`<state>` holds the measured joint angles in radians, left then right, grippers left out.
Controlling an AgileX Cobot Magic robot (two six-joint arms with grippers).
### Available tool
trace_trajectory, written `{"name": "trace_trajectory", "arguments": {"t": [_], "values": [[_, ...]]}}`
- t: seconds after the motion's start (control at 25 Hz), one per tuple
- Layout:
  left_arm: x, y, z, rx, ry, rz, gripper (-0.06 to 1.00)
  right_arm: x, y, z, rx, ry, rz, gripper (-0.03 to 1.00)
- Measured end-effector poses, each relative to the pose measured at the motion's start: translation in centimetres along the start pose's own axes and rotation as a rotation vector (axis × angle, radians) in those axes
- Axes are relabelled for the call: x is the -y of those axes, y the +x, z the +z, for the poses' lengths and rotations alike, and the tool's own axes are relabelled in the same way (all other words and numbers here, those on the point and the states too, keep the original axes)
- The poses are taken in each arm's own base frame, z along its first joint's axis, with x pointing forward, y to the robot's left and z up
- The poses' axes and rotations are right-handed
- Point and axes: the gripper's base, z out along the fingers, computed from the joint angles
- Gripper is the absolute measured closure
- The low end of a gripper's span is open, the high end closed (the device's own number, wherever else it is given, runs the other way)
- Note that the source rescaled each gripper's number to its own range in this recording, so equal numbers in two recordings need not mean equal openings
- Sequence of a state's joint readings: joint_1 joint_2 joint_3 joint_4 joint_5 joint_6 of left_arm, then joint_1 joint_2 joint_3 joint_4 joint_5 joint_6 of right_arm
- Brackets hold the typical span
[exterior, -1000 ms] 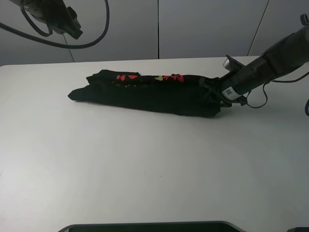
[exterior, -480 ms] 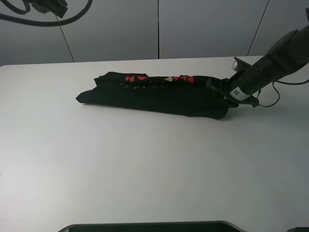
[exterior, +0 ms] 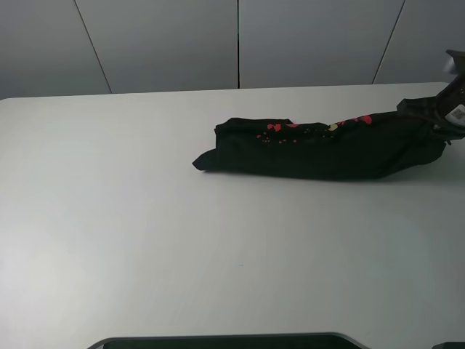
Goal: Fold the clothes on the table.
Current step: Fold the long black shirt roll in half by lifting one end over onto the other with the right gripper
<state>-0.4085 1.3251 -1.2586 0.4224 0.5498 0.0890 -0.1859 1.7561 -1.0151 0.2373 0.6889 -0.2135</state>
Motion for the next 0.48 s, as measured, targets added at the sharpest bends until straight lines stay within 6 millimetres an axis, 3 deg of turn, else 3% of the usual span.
{"name": "trace_trajectory", "arguments": {"t": [0.16,0.32,0.48], "values": [[-0.3,-0.2,-0.8,0.018,-0.007,-0.008,0.22,-3.6,0.2,-2.8,0.057,-0.111,-0.079,0.93],[-0.4,-0.3,-1.3,0.028,-0.013,-0.011,0.22,-8.2,0.6,-3.8,0.115,-0.172,-0.199,0.93],[-0.6,-0.3,-1.7,0.036,-0.018,-0.011,0.22,-9.5,0.3,-4.2,0.143,-0.183,-0.214,0.93]]}}
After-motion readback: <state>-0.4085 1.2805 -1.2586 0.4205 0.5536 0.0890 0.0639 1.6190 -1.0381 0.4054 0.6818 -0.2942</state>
